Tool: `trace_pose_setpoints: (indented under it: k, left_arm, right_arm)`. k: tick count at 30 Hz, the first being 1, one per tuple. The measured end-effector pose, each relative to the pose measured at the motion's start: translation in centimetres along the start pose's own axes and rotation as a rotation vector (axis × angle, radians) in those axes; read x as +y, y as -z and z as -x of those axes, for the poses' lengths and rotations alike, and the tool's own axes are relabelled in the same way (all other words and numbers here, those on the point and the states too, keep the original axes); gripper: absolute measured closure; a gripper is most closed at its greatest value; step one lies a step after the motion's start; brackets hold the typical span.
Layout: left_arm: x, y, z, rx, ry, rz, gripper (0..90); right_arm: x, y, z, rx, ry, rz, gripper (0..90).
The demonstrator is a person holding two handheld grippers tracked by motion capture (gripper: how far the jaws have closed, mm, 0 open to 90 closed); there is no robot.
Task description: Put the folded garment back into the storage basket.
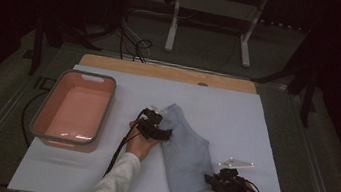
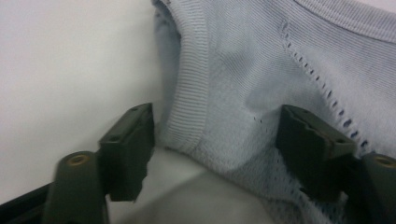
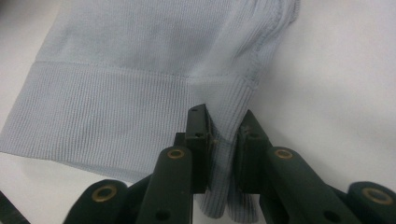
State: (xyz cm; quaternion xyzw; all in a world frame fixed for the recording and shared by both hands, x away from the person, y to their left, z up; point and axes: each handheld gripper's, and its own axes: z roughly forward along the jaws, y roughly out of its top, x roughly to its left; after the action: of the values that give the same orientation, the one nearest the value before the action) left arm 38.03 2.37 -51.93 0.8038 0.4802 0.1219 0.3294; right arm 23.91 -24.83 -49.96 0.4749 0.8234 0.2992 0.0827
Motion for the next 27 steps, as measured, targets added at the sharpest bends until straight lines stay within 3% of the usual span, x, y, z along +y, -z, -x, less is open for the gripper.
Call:
trace_pose_setpoints:
  k: [5,9,11,12,16,18,27]
  left_arm:
    - [0.2,-0.3,0.8,0.030,-0.026,0.008,50.3]
    - [0.1,-0.5,1.1,-0.017,-0.035,0.025,68.7]
    - [0.1,-0.5,1.1,-0.017,-0.035,0.025,72.0]
    - [0.2,-0.4,1.3,-0.038,-0.065,0.017,78.2]
    - [0.3,-0.1,1.0,-0.065,-0.063,0.015,80.9]
    - [0.4,0.4,0.8,-0.074,-0.060,0.026,81.1]
    - [1.2,2.5,0.4,-0.056,-0.076,0.055,81.2]
  right_arm:
    - [0.0,0.0,-0.1,-0.001,-0.001,-0.001,78.3]
    - [0.0,-0.1,-0.2,-0.002,-0.007,0.000,78.4]
    - [0.1,-0.1,-0.2,-0.002,-0.007,0.001,78.4]
    - [0.1,-0.1,-0.2,-0.002,-0.014,0.000,78.4]
    - [0.1,-0.1,-0.1,0.007,-0.049,-0.001,78.4]
    - [0.4,-0.1,-0.1,0.032,-0.104,-0.007,78.5]
    - [1.4,0.3,-1.1,0.053,-0.130,0.017,79.7]
